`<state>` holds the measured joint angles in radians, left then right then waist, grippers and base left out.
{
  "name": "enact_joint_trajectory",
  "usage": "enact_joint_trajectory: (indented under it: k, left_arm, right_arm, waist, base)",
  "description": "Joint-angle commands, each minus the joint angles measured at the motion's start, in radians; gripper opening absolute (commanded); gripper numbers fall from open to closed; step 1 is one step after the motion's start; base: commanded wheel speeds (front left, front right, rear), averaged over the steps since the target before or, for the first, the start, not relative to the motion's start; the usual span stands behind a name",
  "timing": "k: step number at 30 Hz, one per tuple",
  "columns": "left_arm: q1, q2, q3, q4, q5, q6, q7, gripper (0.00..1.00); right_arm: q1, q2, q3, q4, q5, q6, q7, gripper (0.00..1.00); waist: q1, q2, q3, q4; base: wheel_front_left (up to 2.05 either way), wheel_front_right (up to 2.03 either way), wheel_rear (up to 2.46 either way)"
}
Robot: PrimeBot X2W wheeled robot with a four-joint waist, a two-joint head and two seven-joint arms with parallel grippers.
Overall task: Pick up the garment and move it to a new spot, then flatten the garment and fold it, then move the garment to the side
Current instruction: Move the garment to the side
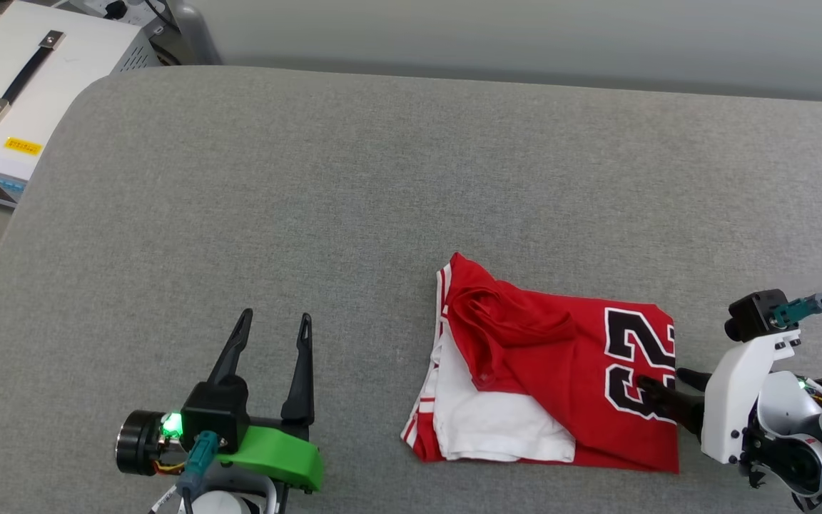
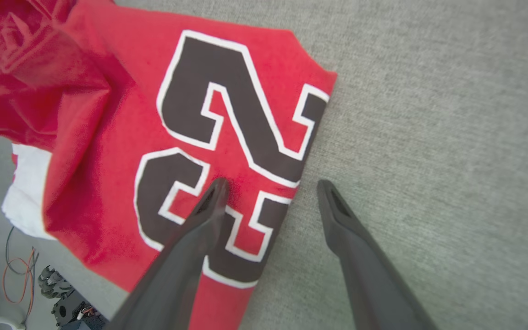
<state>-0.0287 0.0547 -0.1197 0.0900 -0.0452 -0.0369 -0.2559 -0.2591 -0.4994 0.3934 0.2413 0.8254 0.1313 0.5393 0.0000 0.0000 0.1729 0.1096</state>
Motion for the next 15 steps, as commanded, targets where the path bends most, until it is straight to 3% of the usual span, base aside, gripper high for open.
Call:
enact_joint_trajectory:
  k: [1, 13, 14, 15]
  left_arm:
    - [-0.02, -0.004, -0.001, 0.003, -0.007, -0.004, -0.006, 1.0]
    - [-0.033, -0.004, -0.006, 0.012, -0.009, -0.005, -0.006, 1.0]
    - [-0.033, -0.004, -0.007, 0.013, -0.01, -0.004, -0.006, 1.0]
    - [-0.034, -0.004, -0.008, 0.013, -0.011, -0.003, -0.006, 1.0]
  right_arm:
    - [-0.008, 0.012, 0.009, 0.02, 0.013, -0.001, -0.015, 1.0]
    - [-0.041, 0.046, 0.145, 0.119, 0.059, -0.001, -0.106, 1.0]
    - [-0.048, 0.042, 0.152, 0.122, 0.053, -0.001, -0.133, 0.44]
    - [-0.055, 0.04, 0.154, 0.127, 0.049, -0.001, -0.154, 0.12]
  waist:
    - [0.0, 0.0, 0.011, 0.011]
    - [0.0, 0.0, 0.018, 0.029]
    - [0.0, 0.0, 0.019, 0.029]
    - [0.0, 0.0, 0.019, 0.03]
  base:
    - [0.0, 0.0, 0.0]
    - [0.0, 0.0, 0.0]
    - [0.0, 0.0, 0.0]
    - [0.0, 0.0, 0.0]
